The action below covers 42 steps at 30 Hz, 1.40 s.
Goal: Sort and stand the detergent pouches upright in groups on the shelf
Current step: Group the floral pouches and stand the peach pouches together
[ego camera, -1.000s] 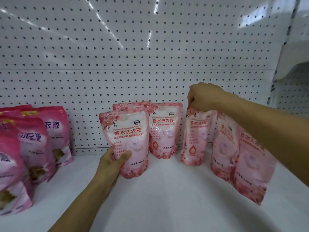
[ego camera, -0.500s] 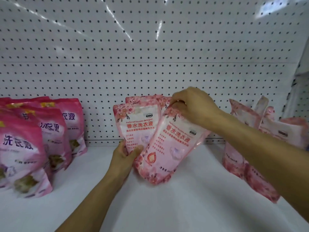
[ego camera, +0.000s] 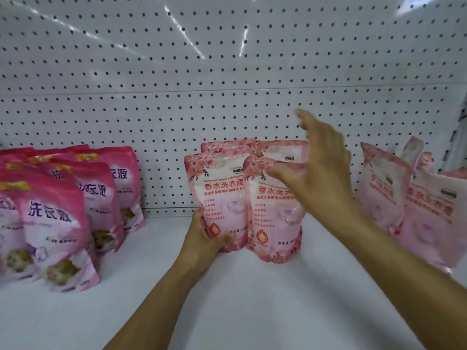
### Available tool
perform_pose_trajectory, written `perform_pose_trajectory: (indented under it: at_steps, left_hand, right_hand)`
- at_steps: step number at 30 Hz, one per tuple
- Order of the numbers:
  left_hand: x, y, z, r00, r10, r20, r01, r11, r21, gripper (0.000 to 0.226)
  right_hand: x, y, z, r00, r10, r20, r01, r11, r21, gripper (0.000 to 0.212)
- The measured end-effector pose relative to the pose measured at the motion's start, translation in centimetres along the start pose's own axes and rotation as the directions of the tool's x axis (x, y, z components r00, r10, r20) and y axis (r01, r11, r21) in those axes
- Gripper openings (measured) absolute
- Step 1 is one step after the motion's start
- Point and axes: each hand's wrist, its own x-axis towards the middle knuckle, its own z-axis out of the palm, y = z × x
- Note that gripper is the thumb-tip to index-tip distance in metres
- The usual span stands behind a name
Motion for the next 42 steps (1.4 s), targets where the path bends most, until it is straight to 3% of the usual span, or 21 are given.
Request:
perform_pose_trajectory:
  at_steps: [1, 2, 4, 5, 8, 15, 18, 21, 23, 25, 27, 31, 33, 36, 39, 42]
  left_hand:
    - [0.1, -0.1, 0.0, 1.0, 0.005, -0.012, -0.005, 1.0, 0.016, 0.069]
    - [0.1, -0.1, 0.1, 1.0, 0.011, -0.025, -0.01, 0.999, 0.031, 0.067]
    - [0.3, -0.3, 0.4, 0.998, 0.015, -0.06, -0.013, 0.999, 0.041, 0.063]
    - [0.3, -0.3, 0.6, 0.997, 0.018, -0.072, -0.015, 0.999, 0.043, 0.062]
    - [0.9, -0.2, 1.0, 0.996, 0.023, -0.082, -0.018, 0.998, 0.066, 0.062]
    - [2.1, -0.5, 1.6, 0.989, 0.045, -0.143, -0.025, 0.991, 0.134, 0.062]
    - [2.2, -0.6, 1.7, 0.99, 0.05, -0.135, -0.027, 0.986, 0.165, 0.064]
    - [1.7, 0.2, 1.8, 0.988, 0.055, -0.142, -0.03, 0.985, 0.17, 0.081]
    - [1.0, 1.4, 1.5, 0.951, 0.139, -0.275, -0.053, 0.953, 0.298, 0.097]
    - [-0.3, 3.1, 1.3, 0.862, 0.345, -0.37, -0.171, 0.887, 0.429, 0.091]
    - [-2.2, 4.9, 2.0, 0.776, 0.54, -0.326, -0.353, 0.8, 0.486, 0.068]
    - [-5.9, 7.3, 7.1, 0.87, 0.493, 0.004, -0.46, 0.809, 0.366, 0.03]
    - [-7.2, 7.3, 11.1, 0.888, 0.436, 0.143, -0.458, 0.824, 0.334, 0.031]
    - [-7.6, 6.6, 17.3, 0.896, 0.351, 0.271, -0.426, 0.854, 0.301, 0.048]
    - [-6.8, 6.1, 22.7, 0.919, 0.231, 0.32, -0.327, 0.9, 0.288, 0.069]
    - [-6.1, 5.7, 26.0, 0.936, 0.293, 0.193, -0.348, 0.848, 0.399, 0.046]
  right_hand:
    - [-2.0, 1.0, 0.3, 0.975, 0.219, 0.025, -0.22, 0.958, 0.184, 0.105]
    - [-3.9, 1.8, 1.0, 0.906, 0.392, 0.159, -0.423, 0.846, 0.325, 0.112]
    - [-7.1, 3.6, 3.3, 0.749, 0.455, 0.481, -0.651, 0.641, 0.407, 0.103]
    - [-8.1, 4.6, 4.5, 0.706, 0.425, 0.567, -0.686, 0.611, 0.396, 0.091]
    - [-8.2, 7.1, 6.9, 0.706, 0.383, 0.596, -0.658, 0.665, 0.353, 0.068]
    - [-7.0, 8.8, 8.1, 0.77, 0.481, 0.42, -0.629, 0.684, 0.37, 0.079]
    - [-7.1, 9.0, 8.4, 0.77, 0.481, 0.418, -0.631, 0.67, 0.391, 0.08]
    - [-7.1, 9.0, 8.0, 0.756, 0.47, 0.456, -0.641, 0.673, 0.369, 0.083]
    - [-7.1, 8.5, 7.0, 0.762, 0.456, 0.46, -0.617, 0.728, 0.3, 0.092]
    - [-7.4, 7.9, 5.3, 0.798, 0.442, 0.409, -0.552, 0.81, 0.2, 0.103]
    - [-8.2, 7.0, 2.6, 0.862, 0.374, 0.342, -0.446, 0.88, 0.162, 0.084]
    - [-11.5, 6.4, -3.8, 0.989, 0.132, 0.065, -0.145, 0.949, 0.28, 0.019]
    - [-13.4, 7.3, -6.6, 0.981, 0.133, -0.141, -0.096, 0.965, 0.245, 0.018]
    - [-14.4, 9.8, -10.1, 0.885, 0.339, -0.318, -0.232, 0.915, 0.329, 0.045]
    - [-13.2, 12.6, -11.8, 0.853, 0.475, -0.215, -0.371, 0.843, 0.39, 0.057]
    - [-12.4, 15.3, -11.7, 0.892, 0.451, 0.009, -0.434, 0.853, 0.29, 0.048]
